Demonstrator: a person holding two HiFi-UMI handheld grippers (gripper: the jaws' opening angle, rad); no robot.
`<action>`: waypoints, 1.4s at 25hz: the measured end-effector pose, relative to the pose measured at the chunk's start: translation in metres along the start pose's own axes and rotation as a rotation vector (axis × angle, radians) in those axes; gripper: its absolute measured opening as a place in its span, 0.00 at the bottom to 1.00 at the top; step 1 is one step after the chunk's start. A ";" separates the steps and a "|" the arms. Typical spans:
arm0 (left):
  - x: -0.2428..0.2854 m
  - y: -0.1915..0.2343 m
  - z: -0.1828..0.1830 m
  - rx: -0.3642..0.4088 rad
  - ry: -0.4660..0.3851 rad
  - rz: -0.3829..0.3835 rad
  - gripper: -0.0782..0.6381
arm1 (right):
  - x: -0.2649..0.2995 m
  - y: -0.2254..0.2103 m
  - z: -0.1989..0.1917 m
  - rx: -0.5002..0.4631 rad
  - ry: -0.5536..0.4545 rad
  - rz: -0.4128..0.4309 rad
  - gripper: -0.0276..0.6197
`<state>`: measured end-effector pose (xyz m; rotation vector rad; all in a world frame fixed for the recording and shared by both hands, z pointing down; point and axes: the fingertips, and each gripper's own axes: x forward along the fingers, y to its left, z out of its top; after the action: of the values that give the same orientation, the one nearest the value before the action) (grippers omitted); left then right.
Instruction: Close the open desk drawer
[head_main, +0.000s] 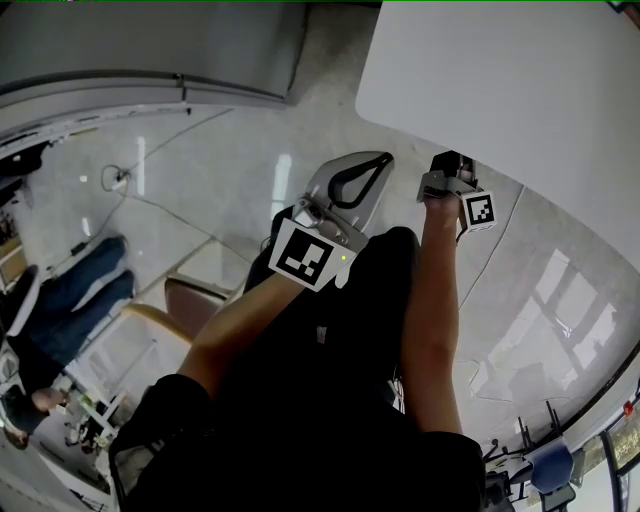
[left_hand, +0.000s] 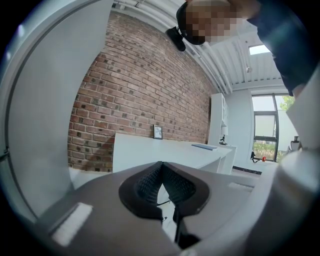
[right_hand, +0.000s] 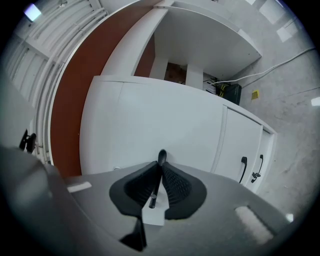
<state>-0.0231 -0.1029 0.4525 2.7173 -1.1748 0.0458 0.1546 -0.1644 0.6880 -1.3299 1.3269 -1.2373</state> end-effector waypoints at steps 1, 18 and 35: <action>-0.001 0.000 -0.001 -0.001 0.000 0.001 0.13 | 0.000 -0.001 0.001 -0.003 -0.001 0.004 0.10; -0.024 -0.013 0.022 -0.002 0.028 0.008 0.13 | -0.026 -0.005 -0.004 -0.079 0.063 -0.082 0.11; -0.037 -0.055 0.141 0.063 0.037 -0.066 0.13 | -0.102 0.120 0.011 -0.128 0.138 -0.169 0.05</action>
<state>-0.0141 -0.0643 0.3019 2.7946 -1.0908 0.1260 0.1546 -0.0711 0.5611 -1.4950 1.4336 -1.3996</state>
